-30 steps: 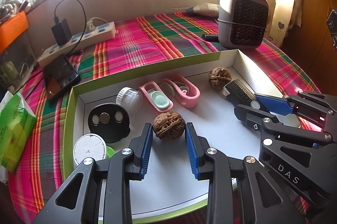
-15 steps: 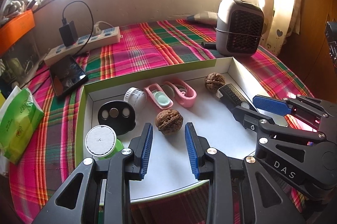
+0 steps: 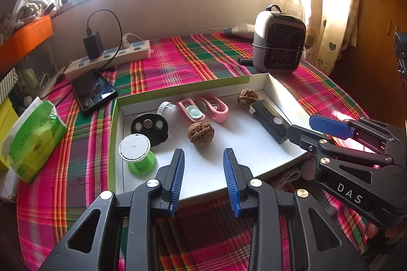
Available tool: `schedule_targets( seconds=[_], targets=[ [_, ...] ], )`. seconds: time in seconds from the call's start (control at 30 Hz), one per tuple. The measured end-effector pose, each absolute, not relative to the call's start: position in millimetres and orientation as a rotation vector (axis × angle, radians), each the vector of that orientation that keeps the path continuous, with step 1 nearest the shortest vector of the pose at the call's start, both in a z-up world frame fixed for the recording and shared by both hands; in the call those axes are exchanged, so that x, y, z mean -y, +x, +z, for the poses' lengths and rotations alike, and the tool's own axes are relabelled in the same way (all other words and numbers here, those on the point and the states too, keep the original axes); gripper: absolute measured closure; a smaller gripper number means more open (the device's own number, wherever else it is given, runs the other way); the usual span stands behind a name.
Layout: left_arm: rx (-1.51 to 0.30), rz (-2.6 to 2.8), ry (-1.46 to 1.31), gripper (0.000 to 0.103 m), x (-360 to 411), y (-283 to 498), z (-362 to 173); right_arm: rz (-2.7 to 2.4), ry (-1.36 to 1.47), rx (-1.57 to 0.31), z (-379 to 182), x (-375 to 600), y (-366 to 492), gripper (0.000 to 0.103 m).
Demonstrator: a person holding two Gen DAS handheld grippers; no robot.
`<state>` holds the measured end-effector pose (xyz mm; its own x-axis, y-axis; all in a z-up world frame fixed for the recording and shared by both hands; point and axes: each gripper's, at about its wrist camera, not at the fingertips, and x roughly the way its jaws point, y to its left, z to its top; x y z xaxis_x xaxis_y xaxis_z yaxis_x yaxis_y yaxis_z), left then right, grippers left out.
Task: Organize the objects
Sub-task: 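Open both grippers to release the remote and walnut inside the box, then lift both open grippers up out of the box, then move the right gripper toward the white knob while the left approaches the white cable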
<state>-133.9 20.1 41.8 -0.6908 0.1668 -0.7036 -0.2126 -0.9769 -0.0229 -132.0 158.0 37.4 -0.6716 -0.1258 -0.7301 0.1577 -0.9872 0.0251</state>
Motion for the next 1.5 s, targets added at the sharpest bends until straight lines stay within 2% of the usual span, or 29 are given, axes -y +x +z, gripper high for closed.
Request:
schedule_targets(
  seconds=[0.63,1.2,1.3,1.5],
  targets=[
    [-0.016,2.654,-1.079,0.073,-20.3,-84.4,36.6,-2.813,1.168,0.009,34.3,-181.6,-79.1,0.065],
    [0.071,2.560,-1.083,0.073,-18.5,-78.0,21.9,-2.785,1.234,0.106,14.2,-191.9,-71.2,0.064],
    [0.080,2.553,-1.090,0.073,-18.5,-79.6,19.8,-2.759,1.233,0.125,13.5,-189.3,-77.5,0.057],
    [0.081,2.551,-1.124,0.073,-18.6,-84.1,14.0,-2.727,1.242,0.129,10.4,-182.2,-95.7,0.056]
  ],
)
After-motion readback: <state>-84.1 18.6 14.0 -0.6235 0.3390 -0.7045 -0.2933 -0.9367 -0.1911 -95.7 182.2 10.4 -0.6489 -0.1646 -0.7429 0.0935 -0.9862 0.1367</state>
